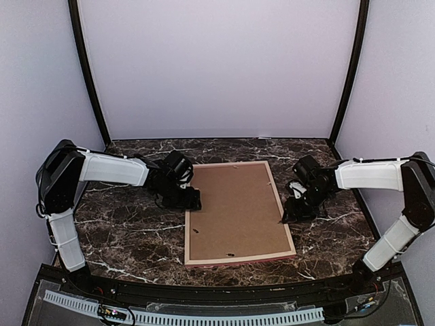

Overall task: Put the photo into the frame
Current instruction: Press the fastener onto the backboard.

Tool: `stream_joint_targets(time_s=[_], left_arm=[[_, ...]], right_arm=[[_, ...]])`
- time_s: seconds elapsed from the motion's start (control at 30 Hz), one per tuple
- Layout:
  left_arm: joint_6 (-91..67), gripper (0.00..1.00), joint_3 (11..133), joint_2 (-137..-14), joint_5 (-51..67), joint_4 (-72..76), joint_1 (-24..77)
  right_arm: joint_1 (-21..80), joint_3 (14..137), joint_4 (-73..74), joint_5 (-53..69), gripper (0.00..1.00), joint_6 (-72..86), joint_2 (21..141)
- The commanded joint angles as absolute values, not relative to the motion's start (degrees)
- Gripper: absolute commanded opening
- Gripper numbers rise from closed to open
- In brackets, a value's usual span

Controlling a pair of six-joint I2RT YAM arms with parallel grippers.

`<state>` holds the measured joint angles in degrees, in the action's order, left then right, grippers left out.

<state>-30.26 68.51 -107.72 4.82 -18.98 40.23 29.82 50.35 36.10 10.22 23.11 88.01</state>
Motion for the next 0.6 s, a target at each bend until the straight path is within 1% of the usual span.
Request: stream_joint_targets(time_s=[0.0,0.57], left_arm=[[-30.15,0.77,68.47,-106.73,4.29,-19.86,39.90],[-30.08,0.77,68.63,-106.79,4.31,-19.95,39.90]], right_arm=[[30.43,50.45,35.44,8.89,0.48,22.90,88.87],[31.55,50.84,35.38,7.27,0.48,22.90,90.83]])
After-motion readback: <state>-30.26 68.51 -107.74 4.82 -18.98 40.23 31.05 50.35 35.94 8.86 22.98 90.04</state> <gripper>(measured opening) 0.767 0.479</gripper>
